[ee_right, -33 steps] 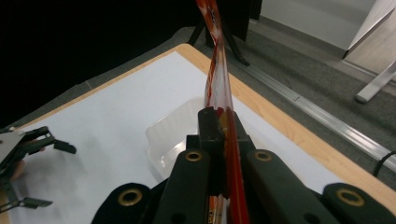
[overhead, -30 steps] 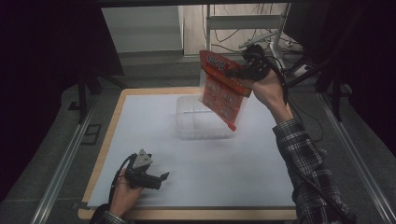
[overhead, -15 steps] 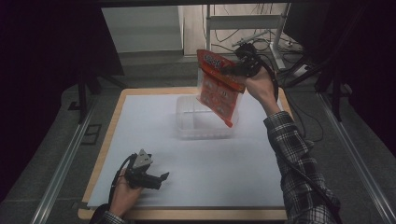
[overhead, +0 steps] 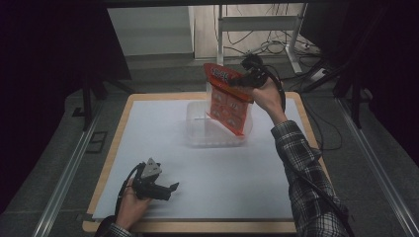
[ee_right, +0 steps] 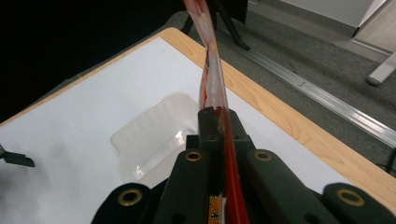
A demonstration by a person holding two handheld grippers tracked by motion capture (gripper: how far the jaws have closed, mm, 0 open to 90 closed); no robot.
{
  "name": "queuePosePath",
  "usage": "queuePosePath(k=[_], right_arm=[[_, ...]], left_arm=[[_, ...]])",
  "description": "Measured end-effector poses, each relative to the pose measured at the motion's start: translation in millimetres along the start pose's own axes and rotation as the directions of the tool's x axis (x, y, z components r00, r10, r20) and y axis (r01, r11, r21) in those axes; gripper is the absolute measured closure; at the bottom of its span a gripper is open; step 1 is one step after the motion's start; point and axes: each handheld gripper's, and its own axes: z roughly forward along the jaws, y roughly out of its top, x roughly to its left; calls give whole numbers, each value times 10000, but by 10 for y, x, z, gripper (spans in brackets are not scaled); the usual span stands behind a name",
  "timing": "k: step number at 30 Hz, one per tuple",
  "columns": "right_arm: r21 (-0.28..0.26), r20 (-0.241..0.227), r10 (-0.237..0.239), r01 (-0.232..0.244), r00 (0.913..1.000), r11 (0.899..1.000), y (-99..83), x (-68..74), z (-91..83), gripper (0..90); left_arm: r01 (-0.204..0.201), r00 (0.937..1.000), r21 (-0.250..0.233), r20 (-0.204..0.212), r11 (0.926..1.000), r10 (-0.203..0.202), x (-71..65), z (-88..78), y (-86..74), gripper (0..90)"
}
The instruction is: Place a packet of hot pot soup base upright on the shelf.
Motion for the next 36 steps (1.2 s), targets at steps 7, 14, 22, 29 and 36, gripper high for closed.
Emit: queuePosePath(k=[7,14,22,29,36], right_arm=[[-5,54,250,-250,9997,9997,-61,-62,93,888],[183,762,589,-604,9954,9980,-139,-196,87,885],[257,1275,708,-746,9893,9969,-244,-289,128,883],[256,1383,645,-687,9883,9973,-264,-326,140,810],[153,1426,391,-417,9890,9990,-234,-332,147,567]], left_arm=[[-15,10000,18,1,10000,15,-7,1,1,23],[-50,10000,75,16,10000,50,-13,10,3,24],[-114,9999,159,-28,9998,114,-16,19,6,24],[-114,9999,143,-22,9998,114,-9,18,3,25],[-118,9999,138,-56,9998,119,-10,9,-6,25]])
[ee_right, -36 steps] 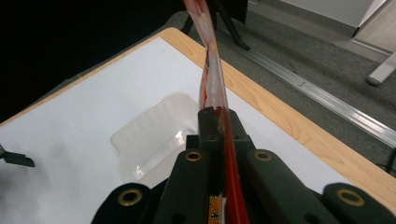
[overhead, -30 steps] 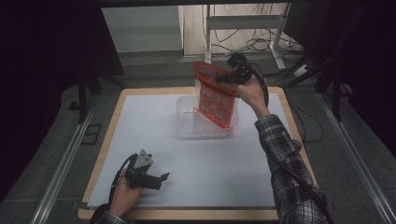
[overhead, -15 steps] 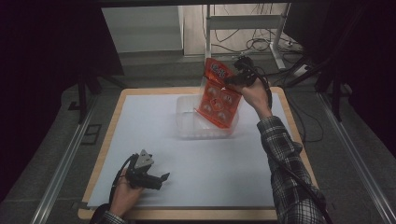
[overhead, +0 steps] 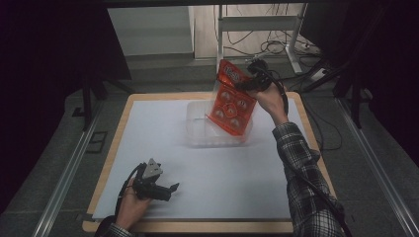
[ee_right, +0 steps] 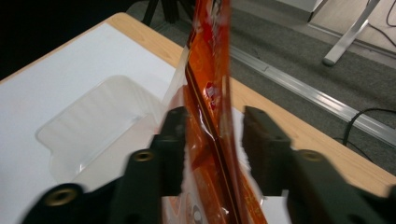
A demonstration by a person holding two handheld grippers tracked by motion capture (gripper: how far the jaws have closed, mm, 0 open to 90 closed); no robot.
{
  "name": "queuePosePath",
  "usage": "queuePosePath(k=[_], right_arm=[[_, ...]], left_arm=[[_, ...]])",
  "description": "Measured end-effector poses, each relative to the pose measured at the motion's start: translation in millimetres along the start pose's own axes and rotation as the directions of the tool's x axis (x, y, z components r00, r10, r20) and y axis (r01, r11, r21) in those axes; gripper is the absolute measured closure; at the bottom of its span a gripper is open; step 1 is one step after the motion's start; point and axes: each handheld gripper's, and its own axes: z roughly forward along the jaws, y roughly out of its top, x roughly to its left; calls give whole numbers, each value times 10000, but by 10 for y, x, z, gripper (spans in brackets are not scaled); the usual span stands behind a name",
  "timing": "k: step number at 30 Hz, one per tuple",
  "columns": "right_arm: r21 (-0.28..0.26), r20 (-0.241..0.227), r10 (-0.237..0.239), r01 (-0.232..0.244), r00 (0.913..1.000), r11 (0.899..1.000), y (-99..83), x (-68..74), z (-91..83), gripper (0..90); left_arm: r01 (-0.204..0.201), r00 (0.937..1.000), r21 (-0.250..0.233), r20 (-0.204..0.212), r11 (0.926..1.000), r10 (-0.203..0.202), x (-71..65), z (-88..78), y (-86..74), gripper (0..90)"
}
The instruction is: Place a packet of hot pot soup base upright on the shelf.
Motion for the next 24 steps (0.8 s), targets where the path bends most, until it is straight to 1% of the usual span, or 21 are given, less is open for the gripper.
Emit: queuePosePath(k=[1,4,8,10,12,15,20,24], right_arm=[[-43,92,67,-67,9999,10000,2,-2,-4,526],[-159,400,-126,132,9991,9998,5,0,-27,419],[-303,540,-218,235,9983,9993,6,-1,-85,303],[-374,444,-135,152,9989,9992,3,-1,-121,260],[-441,483,-201,222,9986,9988,0,10,-157,228],[-490,451,-299,321,9985,9983,-3,30,-204,188],[-668,436,-451,479,9980,9966,4,69,-302,142],[-861,395,-445,478,9982,9951,-6,78,-382,110]], left_arm=[[5,10000,0,-4,10000,-5,0,-2,0,25],[-28,10000,28,9,10000,28,-5,3,2,25],[-30,10000,10,-8,10000,30,-9,-1,3,25],[-16,10000,-5,11,10000,16,-8,-4,3,25],[-9,10000,-11,35,10000,9,-9,-4,4,25],[42,9998,4,181,10000,-42,-10,-1,8,26],[51,9997,-48,219,10000,-50,-9,-10,10,27],[66,9997,-144,217,9999,-63,-9,-24,9,27]])
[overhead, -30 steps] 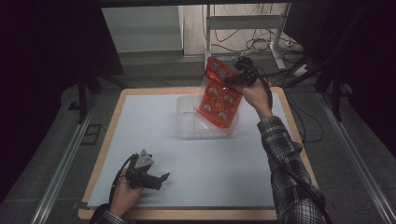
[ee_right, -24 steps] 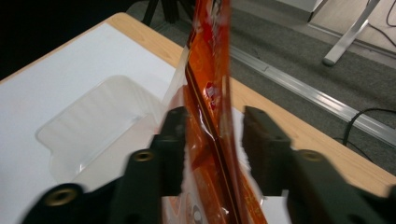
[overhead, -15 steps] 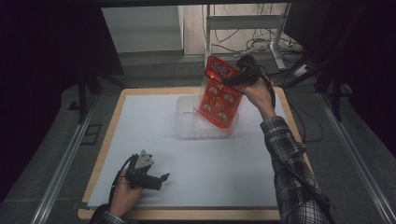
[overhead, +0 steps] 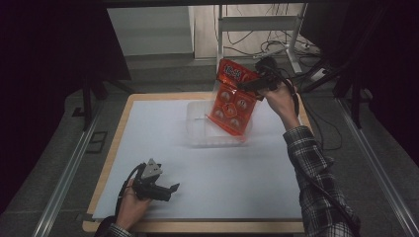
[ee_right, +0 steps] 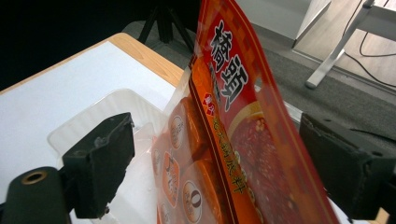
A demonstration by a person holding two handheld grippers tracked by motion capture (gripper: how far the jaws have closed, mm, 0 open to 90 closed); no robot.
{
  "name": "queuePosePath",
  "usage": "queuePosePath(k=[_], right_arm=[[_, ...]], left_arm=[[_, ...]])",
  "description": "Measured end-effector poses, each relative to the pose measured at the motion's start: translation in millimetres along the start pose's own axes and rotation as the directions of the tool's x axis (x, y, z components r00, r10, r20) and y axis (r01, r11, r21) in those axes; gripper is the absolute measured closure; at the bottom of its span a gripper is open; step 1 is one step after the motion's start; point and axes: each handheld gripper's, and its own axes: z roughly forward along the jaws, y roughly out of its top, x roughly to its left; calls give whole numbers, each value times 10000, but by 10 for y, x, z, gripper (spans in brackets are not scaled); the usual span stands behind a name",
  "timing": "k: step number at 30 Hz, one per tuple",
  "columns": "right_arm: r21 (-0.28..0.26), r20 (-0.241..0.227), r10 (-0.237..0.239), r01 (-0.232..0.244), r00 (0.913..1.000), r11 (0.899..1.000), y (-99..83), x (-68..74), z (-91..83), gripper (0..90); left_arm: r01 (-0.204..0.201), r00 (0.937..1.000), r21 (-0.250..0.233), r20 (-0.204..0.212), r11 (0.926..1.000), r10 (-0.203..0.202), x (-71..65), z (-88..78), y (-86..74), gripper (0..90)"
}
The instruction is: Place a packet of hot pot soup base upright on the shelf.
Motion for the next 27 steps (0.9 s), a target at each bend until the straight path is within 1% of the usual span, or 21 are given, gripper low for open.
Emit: queuePosePath(k=[3,6,10,20,23,27], right_arm=[[-174,-22,74,-74,10000,9998,-23,7,-60,104],[-191,-101,111,-113,9999,9998,-56,11,-107,104],[-253,-13,58,-58,10000,9997,-102,14,-171,104],[-334,-11,74,-74,10000,9994,-246,-17,-289,74],[-300,-62,99,-101,9999,9995,-301,-18,-315,70],[-181,-49,7,-8,10000,9998,-374,3,-345,63]], left_arm=[[-17,10000,-55,45,10000,17,1,-3,4,27],[-48,9999,-145,127,9999,49,-8,-4,6,26],[-89,9998,-178,177,9998,92,-14,-7,10,25],[-74,10000,-132,63,9999,75,-13,-5,7,25],[-101,9999,-60,14,9999,101,-16,-3,8,25],[-198,9998,40,-71,9998,198,-25,7,9,25]])
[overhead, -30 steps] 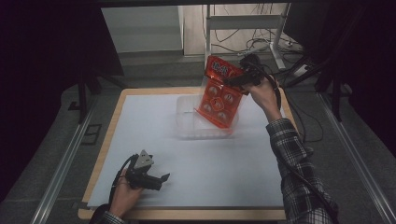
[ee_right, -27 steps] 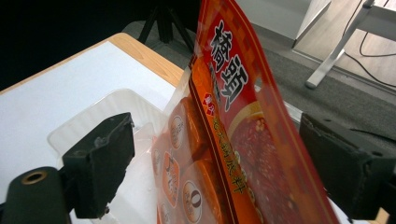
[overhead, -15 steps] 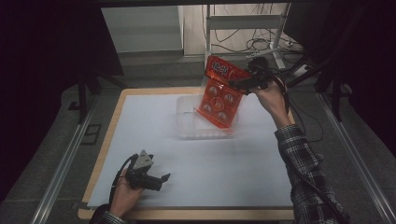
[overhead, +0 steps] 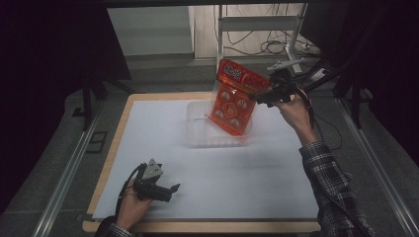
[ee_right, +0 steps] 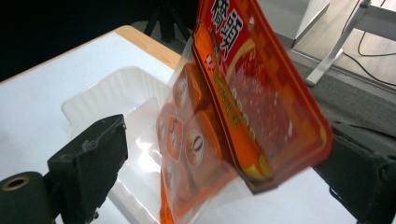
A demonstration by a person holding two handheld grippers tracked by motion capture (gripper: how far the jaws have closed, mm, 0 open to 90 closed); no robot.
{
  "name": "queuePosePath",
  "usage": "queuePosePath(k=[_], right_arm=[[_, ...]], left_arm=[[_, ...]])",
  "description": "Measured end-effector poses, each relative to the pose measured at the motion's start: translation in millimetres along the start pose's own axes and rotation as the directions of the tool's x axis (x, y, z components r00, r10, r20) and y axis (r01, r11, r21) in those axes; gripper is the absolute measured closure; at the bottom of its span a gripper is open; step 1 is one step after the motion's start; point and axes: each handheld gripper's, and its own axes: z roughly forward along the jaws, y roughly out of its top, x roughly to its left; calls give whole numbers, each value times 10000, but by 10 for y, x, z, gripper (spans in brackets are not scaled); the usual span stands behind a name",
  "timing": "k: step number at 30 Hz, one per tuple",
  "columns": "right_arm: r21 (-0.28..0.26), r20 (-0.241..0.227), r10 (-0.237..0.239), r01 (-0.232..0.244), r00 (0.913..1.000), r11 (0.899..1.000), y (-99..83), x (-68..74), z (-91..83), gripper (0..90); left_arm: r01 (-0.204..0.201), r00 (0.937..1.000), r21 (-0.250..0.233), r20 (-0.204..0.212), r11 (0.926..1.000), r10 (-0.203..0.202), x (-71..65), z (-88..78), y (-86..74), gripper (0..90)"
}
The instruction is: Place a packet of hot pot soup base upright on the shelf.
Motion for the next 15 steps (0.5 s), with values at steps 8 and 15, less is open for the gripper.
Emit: queuePosePath(k=[8,15], right_arm=[[252,-25,115,-114,9999,9996,-173,-3,-27,60],[446,5,-48,47,10000,9990,-305,41,-49,54]], left_arm=[[42,10000,-124,-26,9999,-42,-2,-10,1,25],[-58,9999,-171,-107,9998,56,-9,-13,2,25]])
